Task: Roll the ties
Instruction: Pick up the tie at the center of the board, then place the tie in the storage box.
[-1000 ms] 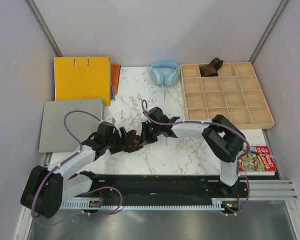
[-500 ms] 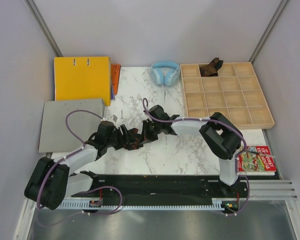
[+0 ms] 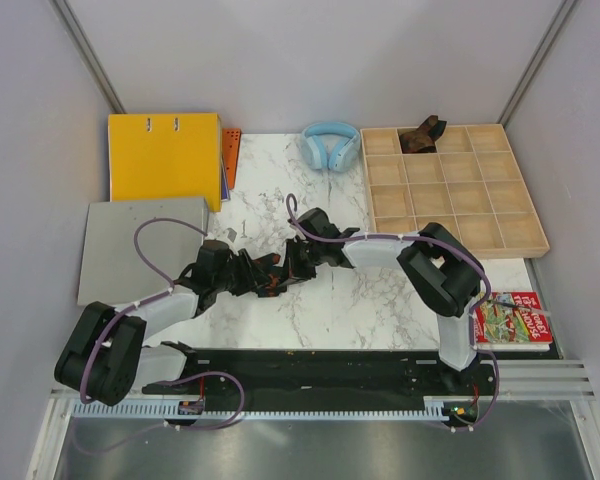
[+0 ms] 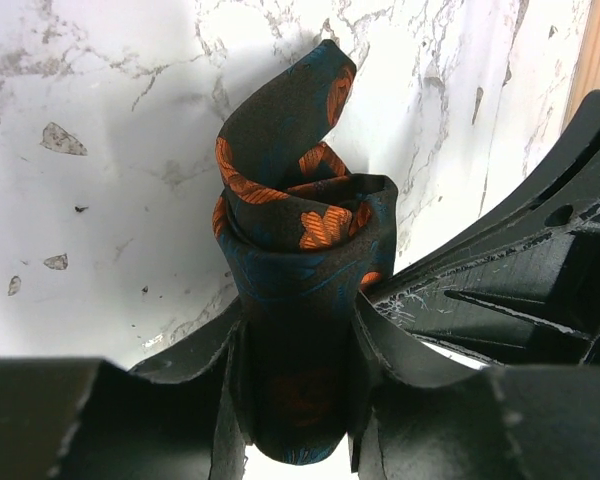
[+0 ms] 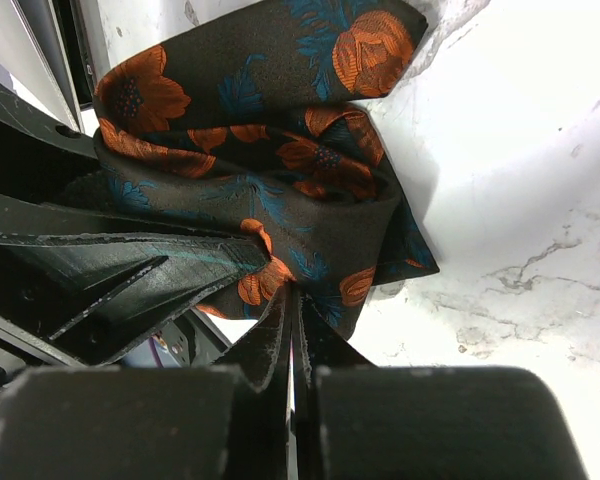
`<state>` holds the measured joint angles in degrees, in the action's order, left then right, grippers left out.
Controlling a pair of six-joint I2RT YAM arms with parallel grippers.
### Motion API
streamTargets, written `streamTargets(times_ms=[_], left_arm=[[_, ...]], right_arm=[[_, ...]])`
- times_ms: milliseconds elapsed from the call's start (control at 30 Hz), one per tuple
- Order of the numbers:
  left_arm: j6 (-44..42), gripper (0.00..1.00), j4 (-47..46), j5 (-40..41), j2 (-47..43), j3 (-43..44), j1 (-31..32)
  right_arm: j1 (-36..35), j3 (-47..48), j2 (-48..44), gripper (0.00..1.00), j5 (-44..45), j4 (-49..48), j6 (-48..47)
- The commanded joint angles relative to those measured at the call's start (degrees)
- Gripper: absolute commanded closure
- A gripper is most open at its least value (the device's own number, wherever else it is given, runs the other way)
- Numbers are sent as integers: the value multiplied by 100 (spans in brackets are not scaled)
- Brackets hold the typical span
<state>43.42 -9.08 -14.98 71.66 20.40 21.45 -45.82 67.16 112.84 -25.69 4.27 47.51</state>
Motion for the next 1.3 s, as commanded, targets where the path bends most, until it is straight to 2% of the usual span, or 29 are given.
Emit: streamTargets(times_ms=[0,167,367,533,733,833,1000,1133,1267], left_arm=[[-123,69,3,-136,103,-19,34],[-141,73,99,-207,15,16,34],[140,75,688,-303,-248,261,34],[430,76,1442,-409,-758,701,34],[650,76,1892,-514,-935,1482,43],[659,76,2042,-523,-821,1764,52],[501,76,2182,-655,-373,2660,192],[299,76,2384,-480,181,3660,456],[141,76,2446,-453,884,4497,649]], right_arm=[[56,26,-7,100,144,65,-189],[223,-254,-585,98,205,196,-224],[749,-939,-1525,97,345,302,-180],[987,-1538,-2335,97,907,495,-180],[1347,-2346,-3652,99,1671,890,-119],[1532,-2646,-4363,99,2041,1250,-101],[1804,-2883,-5525,98,3631,2112,-75],[2077,-3024,-6386,89,4133,2508,-75],[2209,-3042,-6809,83,4651,2911,13]])
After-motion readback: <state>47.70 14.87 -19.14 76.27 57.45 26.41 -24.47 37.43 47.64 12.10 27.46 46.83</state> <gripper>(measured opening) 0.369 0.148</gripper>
